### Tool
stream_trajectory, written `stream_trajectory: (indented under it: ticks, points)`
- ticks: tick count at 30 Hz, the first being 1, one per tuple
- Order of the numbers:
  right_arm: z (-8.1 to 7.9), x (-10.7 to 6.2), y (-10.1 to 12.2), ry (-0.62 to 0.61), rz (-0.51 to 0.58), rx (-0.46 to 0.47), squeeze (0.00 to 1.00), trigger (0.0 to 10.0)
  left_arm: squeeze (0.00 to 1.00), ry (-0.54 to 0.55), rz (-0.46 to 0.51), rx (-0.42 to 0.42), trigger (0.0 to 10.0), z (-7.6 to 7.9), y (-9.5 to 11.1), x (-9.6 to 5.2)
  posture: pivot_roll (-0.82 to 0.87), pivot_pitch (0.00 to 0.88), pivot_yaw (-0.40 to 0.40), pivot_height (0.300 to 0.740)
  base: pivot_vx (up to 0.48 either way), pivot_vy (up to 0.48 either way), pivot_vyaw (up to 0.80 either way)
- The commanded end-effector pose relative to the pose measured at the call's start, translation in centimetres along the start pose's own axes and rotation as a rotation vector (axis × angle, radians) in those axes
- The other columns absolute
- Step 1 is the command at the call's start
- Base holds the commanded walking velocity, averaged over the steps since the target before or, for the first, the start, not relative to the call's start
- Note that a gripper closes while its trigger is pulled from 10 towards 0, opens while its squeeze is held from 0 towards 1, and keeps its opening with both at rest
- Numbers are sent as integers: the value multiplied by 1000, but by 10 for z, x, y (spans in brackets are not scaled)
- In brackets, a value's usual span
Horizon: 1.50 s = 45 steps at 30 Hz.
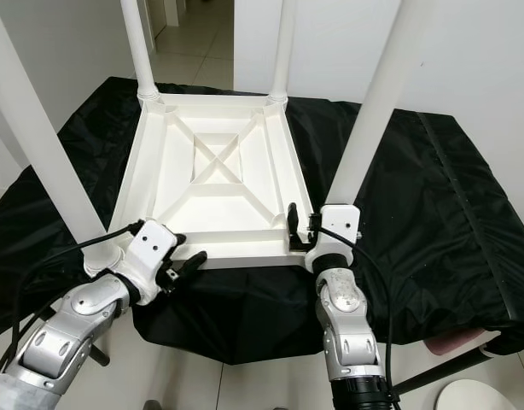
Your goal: Building children table
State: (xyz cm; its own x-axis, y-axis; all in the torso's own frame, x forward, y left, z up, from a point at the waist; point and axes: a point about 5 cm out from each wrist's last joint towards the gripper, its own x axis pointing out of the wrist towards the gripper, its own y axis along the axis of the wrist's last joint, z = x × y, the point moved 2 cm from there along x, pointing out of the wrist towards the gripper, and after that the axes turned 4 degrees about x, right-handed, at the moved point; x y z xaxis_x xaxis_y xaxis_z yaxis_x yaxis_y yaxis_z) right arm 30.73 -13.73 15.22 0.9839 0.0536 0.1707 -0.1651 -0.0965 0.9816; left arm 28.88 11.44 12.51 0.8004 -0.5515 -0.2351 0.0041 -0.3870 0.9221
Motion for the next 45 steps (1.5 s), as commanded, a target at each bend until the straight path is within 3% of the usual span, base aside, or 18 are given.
stream_trajectory:
  ticks: [1,6,13,17,21,25,35,41,45]
  points:
    - [-14,-2,-4,53,-15,18,0,10000,0,1,-106,-19,10000,0,-24,-4,49,98,-43,740,0,0,0]
    - [-12,-2,-8,45,-28,21,0,10000,0,-60,-84,12,10000,-1,-22,-8,53,97,-43,740,0,0,0]
    - [-12,1,-6,46,-14,19,0,10000,0,-13,-126,60,10000,-15,-32,-7,49,97,-39,740,0,0,0]
    - [-16,14,0,77,22,11,0,10000,0,27,-160,99,10000,-30,-42,-4,44,99,-35,740,0,0,0]
    - [-42,19,3,223,19,45,0,10000,0,89,-198,119,10000,-51,-49,-11,52,99,-42,740,0,0,0]
    - [-43,14,0,229,19,43,0,10000,0,95,-191,130,10000,-52,-47,-16,63,99,-51,740,0,0,0]
    - [-36,12,2,224,58,40,0,10000,0,68,-138,130,10000,-46,-38,-18,69,94,-55,740,0,0,0]
    - [-29,4,16,211,111,13,0,10000,0,-34,99,-4,10000,-13,13,-16,70,85,-56,740,0,0,0]
    - [-28,0,22,202,129,0,0,10000,0,-60,174,-39,10000,-1,33,-15,71,85,-56,740,0,0,0]
